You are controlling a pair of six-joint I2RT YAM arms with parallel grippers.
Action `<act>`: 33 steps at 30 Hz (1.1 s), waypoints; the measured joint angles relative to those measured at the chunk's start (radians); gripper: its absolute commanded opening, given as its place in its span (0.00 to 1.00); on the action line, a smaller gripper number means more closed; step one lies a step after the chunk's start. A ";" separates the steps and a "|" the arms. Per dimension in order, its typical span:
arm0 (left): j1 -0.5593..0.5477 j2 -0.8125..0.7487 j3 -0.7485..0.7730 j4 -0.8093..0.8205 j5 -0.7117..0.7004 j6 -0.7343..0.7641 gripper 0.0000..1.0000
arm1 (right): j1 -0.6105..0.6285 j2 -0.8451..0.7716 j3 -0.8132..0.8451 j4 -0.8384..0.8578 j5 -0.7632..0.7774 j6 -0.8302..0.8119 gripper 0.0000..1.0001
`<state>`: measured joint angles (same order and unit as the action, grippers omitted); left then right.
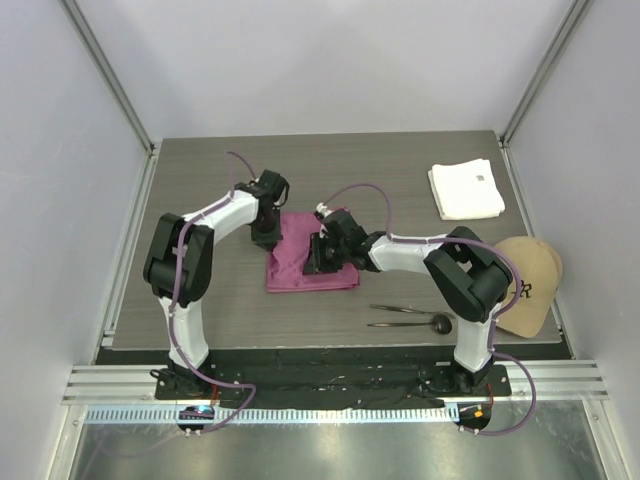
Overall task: Fold the napkin into a case and place the utensils inside
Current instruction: Pick up the lower triangle-folded napkin from the center of the board.
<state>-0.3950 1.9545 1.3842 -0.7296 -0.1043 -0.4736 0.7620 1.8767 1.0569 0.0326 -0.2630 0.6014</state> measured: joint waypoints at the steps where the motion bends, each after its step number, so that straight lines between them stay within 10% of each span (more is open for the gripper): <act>1: -0.002 -0.005 0.000 -0.005 0.000 -0.001 0.00 | 0.000 0.000 0.000 0.005 -0.005 0.002 0.22; 33: -0.111 -0.065 0.134 -0.110 0.000 -0.075 0.00 | -0.028 0.134 0.037 0.169 -0.147 0.090 0.02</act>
<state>-0.5056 1.8893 1.5177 -0.8394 -0.1047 -0.5488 0.7341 2.0102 1.0939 0.2016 -0.4103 0.6914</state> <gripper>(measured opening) 0.017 0.026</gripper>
